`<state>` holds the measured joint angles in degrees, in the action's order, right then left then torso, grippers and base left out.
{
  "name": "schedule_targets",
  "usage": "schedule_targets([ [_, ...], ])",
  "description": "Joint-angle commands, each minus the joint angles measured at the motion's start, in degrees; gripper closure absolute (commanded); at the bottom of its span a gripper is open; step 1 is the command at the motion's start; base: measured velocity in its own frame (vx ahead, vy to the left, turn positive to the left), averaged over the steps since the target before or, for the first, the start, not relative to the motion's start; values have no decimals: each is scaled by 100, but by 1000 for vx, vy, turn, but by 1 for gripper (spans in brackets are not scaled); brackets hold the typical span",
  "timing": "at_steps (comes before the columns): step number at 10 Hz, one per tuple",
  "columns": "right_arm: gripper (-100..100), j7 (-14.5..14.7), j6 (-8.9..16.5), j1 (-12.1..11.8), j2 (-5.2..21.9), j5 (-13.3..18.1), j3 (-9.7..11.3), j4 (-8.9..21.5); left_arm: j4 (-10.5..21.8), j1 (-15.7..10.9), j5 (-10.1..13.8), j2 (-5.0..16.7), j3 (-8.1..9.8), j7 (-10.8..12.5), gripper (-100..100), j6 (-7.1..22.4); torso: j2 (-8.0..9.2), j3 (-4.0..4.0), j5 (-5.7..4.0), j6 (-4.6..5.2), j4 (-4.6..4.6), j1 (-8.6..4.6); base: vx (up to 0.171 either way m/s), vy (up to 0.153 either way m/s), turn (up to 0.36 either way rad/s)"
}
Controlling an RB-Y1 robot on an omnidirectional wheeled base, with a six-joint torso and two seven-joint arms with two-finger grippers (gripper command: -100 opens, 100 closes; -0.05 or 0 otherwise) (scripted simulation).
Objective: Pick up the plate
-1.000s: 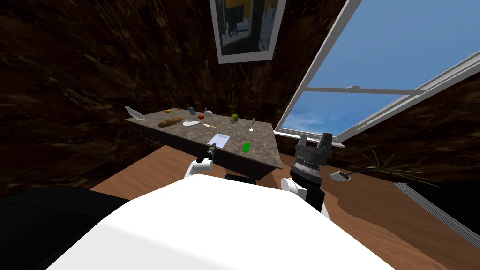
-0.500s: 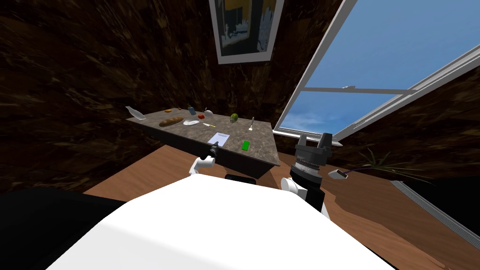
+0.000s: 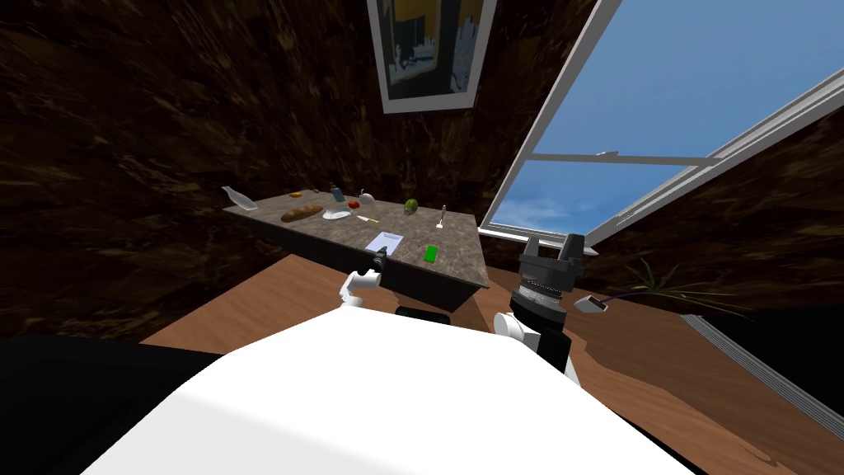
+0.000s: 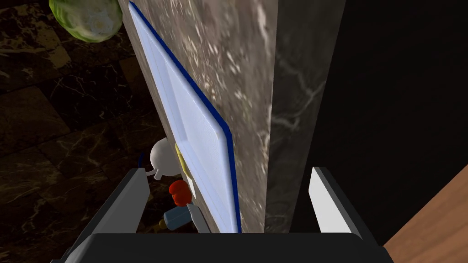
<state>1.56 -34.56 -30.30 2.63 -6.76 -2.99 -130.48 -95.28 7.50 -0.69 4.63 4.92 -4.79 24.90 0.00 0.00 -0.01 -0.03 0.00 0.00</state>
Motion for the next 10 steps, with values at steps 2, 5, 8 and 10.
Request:
schedule_targets([
  [2, 0, 0, 0, 0, 0, 0, 0, 0, 391, -284, 142, 279, -37, 113, -100, -271, -2, -1, 0, -1, -1, 1, -25, -16, -10],
  [5, 0, 0, 0, 1, 0, 0, 0, 0, 900, -598, 142, 288, -37, 113, -100, -292, 23, 17, -5, 9, 12, -16, -52, -19, -1],
  [8, 0, 0, 0, 1, 0, 0, 0, 0, 1385, -1027, 245, 532, -73, 222, -100, -558, 22, 16, -5, 10, 12, -18, -50, -13, -11],
  [10, 0, 0, 0, 0, 0, 0, 0, 0, 1679, -1198, 245, 532, -73, 222, -100, -558, 23, 22, -8, 22, 21, -31, -29, -16, 6],
])
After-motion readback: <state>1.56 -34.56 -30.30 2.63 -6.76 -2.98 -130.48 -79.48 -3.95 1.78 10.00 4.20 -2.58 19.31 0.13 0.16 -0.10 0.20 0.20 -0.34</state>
